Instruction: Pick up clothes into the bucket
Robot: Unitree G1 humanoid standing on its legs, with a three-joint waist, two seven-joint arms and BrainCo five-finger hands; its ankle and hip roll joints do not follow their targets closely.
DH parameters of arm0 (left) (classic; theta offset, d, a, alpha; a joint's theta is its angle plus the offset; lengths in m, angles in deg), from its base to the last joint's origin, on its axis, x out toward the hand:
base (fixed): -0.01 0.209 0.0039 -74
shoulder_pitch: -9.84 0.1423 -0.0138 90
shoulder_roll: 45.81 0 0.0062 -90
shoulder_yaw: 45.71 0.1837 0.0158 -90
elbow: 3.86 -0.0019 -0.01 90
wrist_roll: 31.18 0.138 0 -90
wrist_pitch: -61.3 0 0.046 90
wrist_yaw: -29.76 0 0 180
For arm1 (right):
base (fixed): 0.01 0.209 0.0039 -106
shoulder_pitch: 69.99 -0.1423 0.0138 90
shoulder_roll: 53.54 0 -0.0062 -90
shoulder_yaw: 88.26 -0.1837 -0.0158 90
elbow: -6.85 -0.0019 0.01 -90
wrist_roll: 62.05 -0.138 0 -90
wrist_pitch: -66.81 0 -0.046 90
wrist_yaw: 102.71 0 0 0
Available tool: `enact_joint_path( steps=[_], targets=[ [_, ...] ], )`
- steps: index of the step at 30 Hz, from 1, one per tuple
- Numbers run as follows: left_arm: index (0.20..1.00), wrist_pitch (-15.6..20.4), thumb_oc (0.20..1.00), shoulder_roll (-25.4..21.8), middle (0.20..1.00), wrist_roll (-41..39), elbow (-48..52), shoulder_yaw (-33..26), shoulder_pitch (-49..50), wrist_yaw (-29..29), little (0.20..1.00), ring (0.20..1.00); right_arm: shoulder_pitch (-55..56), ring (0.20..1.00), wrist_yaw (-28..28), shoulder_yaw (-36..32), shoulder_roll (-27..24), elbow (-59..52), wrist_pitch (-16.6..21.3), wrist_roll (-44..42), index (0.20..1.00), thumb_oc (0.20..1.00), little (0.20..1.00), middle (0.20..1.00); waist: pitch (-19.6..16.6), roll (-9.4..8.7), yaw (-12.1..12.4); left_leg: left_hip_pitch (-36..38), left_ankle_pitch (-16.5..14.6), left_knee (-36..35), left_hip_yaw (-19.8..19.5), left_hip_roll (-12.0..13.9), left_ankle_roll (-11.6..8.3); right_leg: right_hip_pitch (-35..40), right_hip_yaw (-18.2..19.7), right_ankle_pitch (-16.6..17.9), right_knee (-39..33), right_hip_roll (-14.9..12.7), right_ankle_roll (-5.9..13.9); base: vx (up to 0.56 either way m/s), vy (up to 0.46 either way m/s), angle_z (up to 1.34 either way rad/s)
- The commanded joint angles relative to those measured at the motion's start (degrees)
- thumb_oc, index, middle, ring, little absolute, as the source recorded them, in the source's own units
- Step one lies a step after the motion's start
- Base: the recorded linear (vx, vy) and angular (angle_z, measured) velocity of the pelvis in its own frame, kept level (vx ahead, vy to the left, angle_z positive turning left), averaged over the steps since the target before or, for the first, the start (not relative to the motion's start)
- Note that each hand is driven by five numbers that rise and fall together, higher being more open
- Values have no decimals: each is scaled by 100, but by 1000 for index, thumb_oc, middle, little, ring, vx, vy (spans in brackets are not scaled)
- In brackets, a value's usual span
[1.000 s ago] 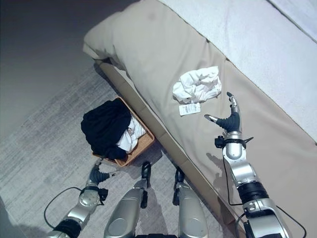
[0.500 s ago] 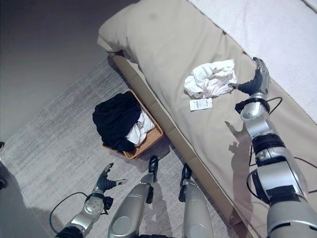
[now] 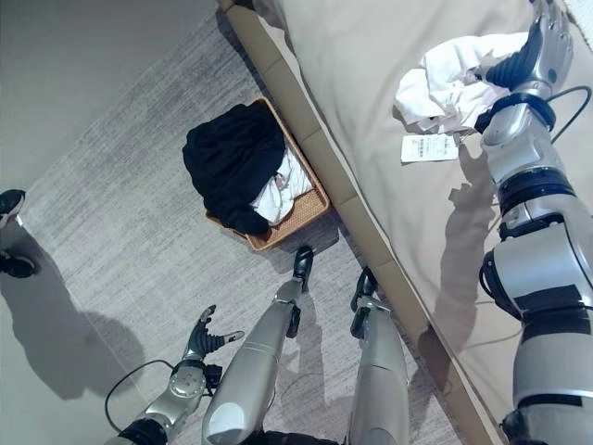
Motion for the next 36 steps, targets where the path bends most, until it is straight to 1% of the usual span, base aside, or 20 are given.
enact_joint_path(
  steps=[1,2,4,6,7,10,13,14,15,16,17,20,25,26,28,32,36],
  targets=[
    [1000,109,1000,-161,1000,-195,154,-36,112,-167,1000,1000,-489,1000,-35,456,-546,51,4,-56,1000,1000,1000,1000,1,-229,-16,-286,-907,1180,-46,-96,62,35,220,-243,539,-208,307,10,0,10],
    [1000,106,1000,-197,1000,-266,227,-39,66,-170,1000,1000,-656,1000,124,627,-575,155,-33,-70,1000,1000,1000,1000,1,-241,-13,-576,-990,1454,-50,-113,80,-218,240,-331,809,-249,272,4,-7,6],
    [1000,121,1000,-194,1000,-361,343,-76,67,-202,1000,1000,-681,1000,264,721,-633,255,-36,-125,1000,1000,1000,1000,1,-244,4,-814,-1034,1650,-55,-140,102,-464,267,-369,1014,-262,250,4,-4,7],
    [1000,124,1000,-185,1000,-395,339,-75,62,-180,1000,1000,-743,1000,316,782,-657,280,-38,-151,1000,1000,1000,1000,1,-249,2,-919,-1054,1718,-38,-134,108,-552,267,-398,1065,-273,240,1,1,2],
    [1000,134,1000,-177,1000,-501,388,-84,27,-168,1000,1000,-783,1000,473,867,-683,365,-57,-183,1000,1000,1000,1000,1,-251,15,-1094,-1049,1794,-49,-159,118,-733,274,-417,1153,-278,222,-2,-16,-4],
    [1000,151,1000,-193,1000,-575,567,-94,68,-123,1000,1000,-822,1000,639,947,-733,426,-65,-253,1000,1000,1000,1000,1,-228,26,-1240,-1015,1789,-58,-169,112,-884,263,-411,1180,-314,222,-7,-9,0],
    [1000,111,1000,-222,1000,-634,615,-101,60,-18,1000,1000,-811,1000,1040,1028,-774,501,-45,-401,1000,1000,1000,1000,1,-216,49,-1365,-912,1642,-74,-170,89,-1044,214,-381,1126,-336,213,-19,-13,2],
    [1000,110,1000,-222,1000,-634,615,-102,60,-18,1000,1000,-812,1000,1040,1029,-773,501,-45,-402,1000,1000,1000,1000,1,-215,48,-1365,-912,1641,-74,-170,89,-1045,214,-381,1126,-336,213,-24,-32,2],
    [1000,97,1000,-235,1000,-676,606,-127,77,78,1000,1000,-799,517,1306,1089,-777,493,-22,-512,517,517,517,517,1,-215,47,-1416,-849,1584,-94,-178,73,-1103,187,-375,1106,-333,202,0,0,0],
    [1000,97,1000,-235,1000,-677,606,-128,77,79,1000,1000,-801,200,1308,1091,-777,494,-22,-513,200,200,200,200,1,-215,45,-1416,-847,1582,-95,-179,72,-1103,186,-375,1105,-333,202,-24,-40,5],
    [1000,81,1000,-238,1000,-731,642,-148,119,154,1000,1000,-816,200,1407,1113,-789,474,-21,-608,200,200,200,200,1,-214,54,-1423,-792,1512,-96,-176,59,-1132,158,-358,1077,-335,199,-10,-18,4],
    [1000,82,1000,-230,1000,-778,572,-181,125,202,1000,1000,-873,200,1419,1125,-766,383,27,-694,200,200,200,200,1,-244,40,-1393,-726,1403,-113,-162,45,-1119,146,-326,1009,-314,204,-18,-20,2],
    [1000,80,1000,-278,1000,-794,474,-232,55,165,1000,1000,-1096,200,1144,1149,-763,85,131,-921,200,200,200,200,1,-356,14,-1195,-584,1065,-149,-126,1,-941,103,-206,699,-249,233,-14,-16,0],
    [1000,79,1000,-277,1000,-793,475,-234,56,165,1000,1000,-1097,200,1144,1152,-761,86,130,-922,200,200,200,200,1,-355,11,-1191,-581,1058,-151,-126,0,-937,101,-203,694,-249,233,-51,-46,-1],
    [1000,90,1000,-324,1000,-754,509,-272,29,121,1000,1000,-1274,200,967,1152,-829,-19,156,-1030,200,200,200,200,1,-402,2,-1025,-514,879,-182,-107,-23,-779,70,-167,549,-233,240,-50,-36,1],
    [1000,105,1000,-385,1000,-712,522,-297,8,92,1000,1000,-1459,200,816,1192,-901,-164,186,-1108,200,200,200,200,1,-461,-22,-809,-435,695,-222,-91,-55,-543,58,-107,347,-201,251,-36,-19,3],
    [1000,125,1000,-458,1000,-587,509,-408,-8,25,1000,1000,-1576,200,437,1099,-1078,-522,256,-1132,200,200,200,200,1,-543,-61,-348,-361,442,-268,-75,-80,-94,37,-41,125,-166,264,-51,-13,2]
  ],
)
